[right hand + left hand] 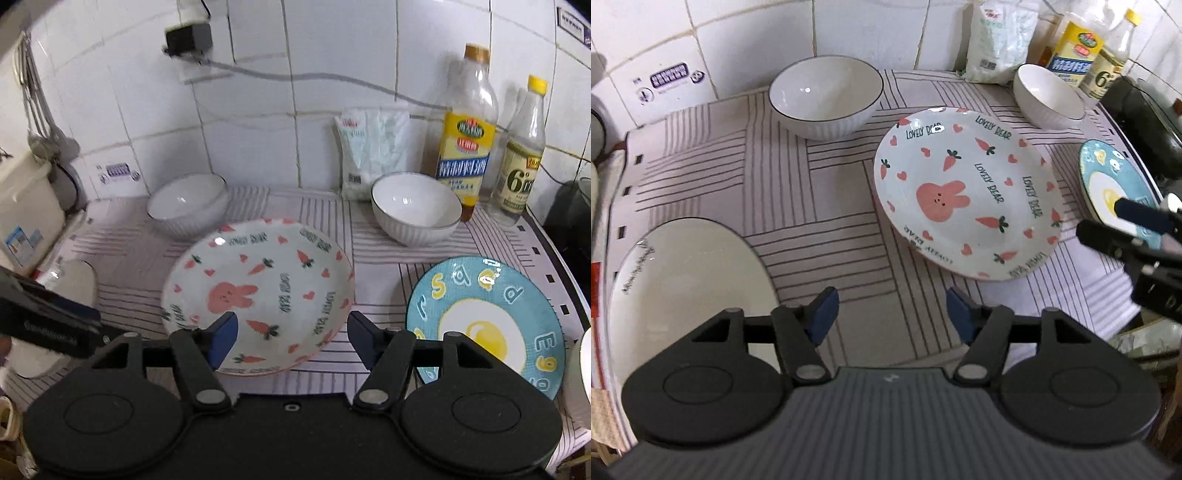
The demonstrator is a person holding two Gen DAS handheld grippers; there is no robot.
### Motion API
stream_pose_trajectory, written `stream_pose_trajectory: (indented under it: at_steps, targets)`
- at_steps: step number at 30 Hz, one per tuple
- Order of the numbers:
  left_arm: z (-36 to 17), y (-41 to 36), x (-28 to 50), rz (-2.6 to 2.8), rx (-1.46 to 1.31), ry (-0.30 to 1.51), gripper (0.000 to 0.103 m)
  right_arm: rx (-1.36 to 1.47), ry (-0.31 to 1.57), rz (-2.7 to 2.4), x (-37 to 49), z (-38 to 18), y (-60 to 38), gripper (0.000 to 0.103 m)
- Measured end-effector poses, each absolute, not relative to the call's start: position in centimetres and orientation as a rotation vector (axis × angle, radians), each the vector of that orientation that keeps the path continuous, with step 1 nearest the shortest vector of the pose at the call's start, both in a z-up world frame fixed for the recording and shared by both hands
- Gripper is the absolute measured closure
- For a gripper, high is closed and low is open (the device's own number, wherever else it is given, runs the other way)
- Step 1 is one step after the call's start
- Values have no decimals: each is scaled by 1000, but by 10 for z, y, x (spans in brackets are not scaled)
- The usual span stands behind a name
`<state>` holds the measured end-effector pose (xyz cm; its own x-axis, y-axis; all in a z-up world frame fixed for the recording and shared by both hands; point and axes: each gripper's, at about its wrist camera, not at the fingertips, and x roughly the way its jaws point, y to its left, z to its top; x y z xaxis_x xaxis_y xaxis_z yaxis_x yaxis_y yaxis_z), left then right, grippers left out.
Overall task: Organize plates and bowls
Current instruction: 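Move both grippers to the rim of the white Morning Honey plate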
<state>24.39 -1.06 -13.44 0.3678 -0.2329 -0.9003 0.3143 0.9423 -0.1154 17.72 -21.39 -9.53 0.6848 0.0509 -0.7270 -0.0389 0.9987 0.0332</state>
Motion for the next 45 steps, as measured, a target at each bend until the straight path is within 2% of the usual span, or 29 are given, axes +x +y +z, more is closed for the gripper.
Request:
stream_pose_trajectory:
  at_steps: [3,6,17,26,35,45]
  targets:
    - [-119,-1,232,-354,91,1134,31,23,802,68,169,-78,-206,28]
    - [-104,8,220,-352,109,1115,23,20,785,78,160,-61,-195,13]
    - [-64,64,183,-326,121,1041,19,29,752,193,130,-32,-149,12]
    - [-61,122,165,-239,79,1045,16,1,759,314,122,-33,-102,12]
    - [-72,174,157,-172,48,986,16,11,665,403,122,-70,-64,12]
    - [-118,210,175,-149,-8,959,16,19,748,513,152,-121,-32,13]
